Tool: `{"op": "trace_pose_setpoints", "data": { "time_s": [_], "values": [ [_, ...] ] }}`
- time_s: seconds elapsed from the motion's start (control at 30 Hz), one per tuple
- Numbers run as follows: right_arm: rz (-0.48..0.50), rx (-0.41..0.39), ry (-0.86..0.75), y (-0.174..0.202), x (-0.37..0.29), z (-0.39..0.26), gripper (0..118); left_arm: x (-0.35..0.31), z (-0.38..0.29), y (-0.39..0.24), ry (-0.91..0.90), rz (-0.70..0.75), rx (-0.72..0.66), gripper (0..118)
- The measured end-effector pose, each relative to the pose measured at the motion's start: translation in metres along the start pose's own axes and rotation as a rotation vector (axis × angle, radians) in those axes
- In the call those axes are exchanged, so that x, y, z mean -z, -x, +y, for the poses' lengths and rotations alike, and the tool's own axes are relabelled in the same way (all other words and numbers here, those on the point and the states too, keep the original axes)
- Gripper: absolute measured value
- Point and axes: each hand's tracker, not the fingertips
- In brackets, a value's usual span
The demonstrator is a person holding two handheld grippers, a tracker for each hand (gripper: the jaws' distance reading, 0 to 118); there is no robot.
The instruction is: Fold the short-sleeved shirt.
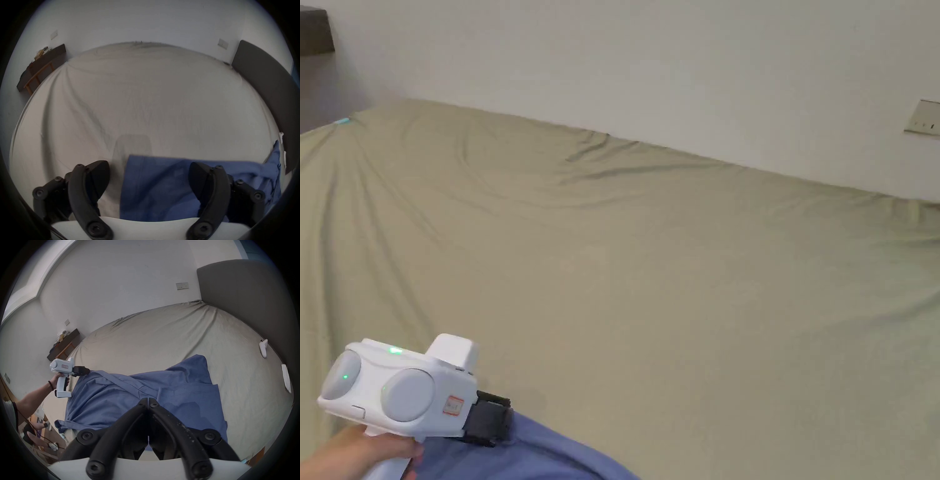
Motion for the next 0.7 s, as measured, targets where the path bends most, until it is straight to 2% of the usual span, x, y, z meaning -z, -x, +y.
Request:
{"op": "trace_pose_setpoints", "data": {
  "time_s": [0.03,0.07,0.17,0.27,0.3,0.37,0.4,0.43,0.47,0.5,0.53,0.57,0.6,0.7],
  "values": [
    [0.002,-0.009,-0.001,0.001,0.000,0.001,2,-0.006,-0.007,-0.004,-0.093,0.018,0.024,99],
    [0.006,-0.013,-0.001,0.001,0.001,0.003,2,-0.012,-0.008,-0.007,-0.102,0.030,0.000,99],
    [0.023,-0.010,-0.005,-0.002,0.007,0.011,2,-0.024,-0.010,-0.010,-0.098,0.024,-0.030,81],
    [0.004,-0.013,-0.018,-0.008,0.015,0.023,2,-0.033,-0.007,-0.013,-0.072,-0.004,-0.043,20],
    [-0.016,-0.024,-0.034,-0.012,0.018,0.028,2,-0.034,-0.008,-0.015,-0.056,-0.002,-0.055,7],
    [-0.066,-0.043,-0.068,-0.025,0.028,0.043,2,-0.033,-0.009,-0.019,-0.040,0.008,-0.026,6],
    [-0.089,-0.042,-0.075,-0.024,0.036,0.057,10,-0.031,-0.010,-0.021,-0.038,0.014,-0.016,6],
    [-0.095,-0.035,-0.066,-0.035,0.050,0.067,30,-0.030,-0.010,-0.022,-0.041,0.017,-0.020,6],
    [-0.131,-0.017,-0.039,-0.046,0.064,0.075,61,-0.030,-0.009,-0.023,-0.037,0.022,-0.028,6],
    [-0.154,0.009,0.008,-0.058,0.081,0.082,97,-0.029,-0.007,-0.023,-0.035,0.027,-0.044,6],
    [-0.164,0.022,0.057,-0.092,0.099,0.080,113,-0.029,-0.007,-0.023,-0.035,0.029,-0.055,6],
    [-0.159,0.032,0.088,-0.104,0.115,0.085,114,-0.030,-0.008,-0.023,-0.037,0.029,-0.058,6],
    [-0.158,0.036,0.093,-0.115,0.129,0.088,111,-0.030,-0.009,-0.024,-0.038,0.029,-0.056,6],
    [-0.240,0.072,0.146,-0.142,0.164,0.093,99,-0.030,-0.008,-0.024,-0.041,0.030,-0.054,6]
  ]
}}
